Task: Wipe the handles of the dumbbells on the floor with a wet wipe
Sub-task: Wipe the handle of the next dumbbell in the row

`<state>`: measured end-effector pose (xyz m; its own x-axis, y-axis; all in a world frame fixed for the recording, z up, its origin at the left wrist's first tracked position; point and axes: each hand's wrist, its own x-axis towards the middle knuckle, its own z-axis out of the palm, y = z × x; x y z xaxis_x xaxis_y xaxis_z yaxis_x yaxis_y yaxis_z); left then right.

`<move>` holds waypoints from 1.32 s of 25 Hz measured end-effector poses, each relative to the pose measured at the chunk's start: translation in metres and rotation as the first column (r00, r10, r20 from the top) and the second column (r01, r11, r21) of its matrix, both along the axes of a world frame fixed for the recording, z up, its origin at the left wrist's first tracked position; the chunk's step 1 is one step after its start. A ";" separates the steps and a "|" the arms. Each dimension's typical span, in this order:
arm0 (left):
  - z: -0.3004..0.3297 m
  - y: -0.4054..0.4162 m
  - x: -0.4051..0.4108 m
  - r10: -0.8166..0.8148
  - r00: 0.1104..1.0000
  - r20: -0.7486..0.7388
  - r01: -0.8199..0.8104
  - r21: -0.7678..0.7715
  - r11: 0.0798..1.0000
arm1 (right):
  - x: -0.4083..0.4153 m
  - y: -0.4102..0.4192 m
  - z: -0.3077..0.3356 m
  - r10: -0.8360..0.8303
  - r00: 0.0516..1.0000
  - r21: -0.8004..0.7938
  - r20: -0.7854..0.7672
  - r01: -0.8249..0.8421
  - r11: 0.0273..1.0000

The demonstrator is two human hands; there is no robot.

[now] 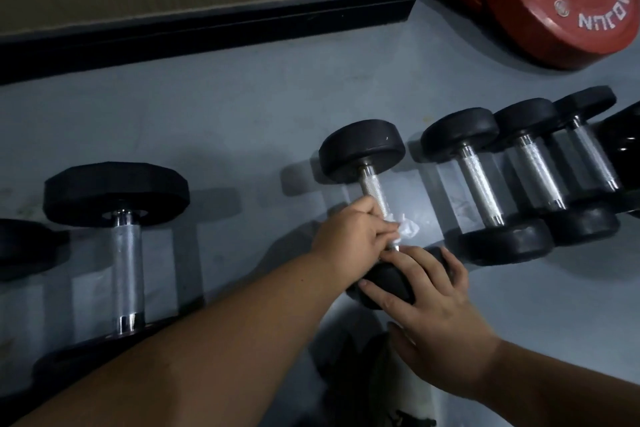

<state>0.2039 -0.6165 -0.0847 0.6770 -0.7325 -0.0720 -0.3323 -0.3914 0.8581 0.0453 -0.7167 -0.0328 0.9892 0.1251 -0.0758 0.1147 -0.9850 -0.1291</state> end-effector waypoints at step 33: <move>0.033 -0.024 -0.008 0.058 0.997 0.041 -0.066 0.251 0.966 | -0.016 -0.058 -0.031 -0.155 0.984 0.559 0.084 0.082 0.825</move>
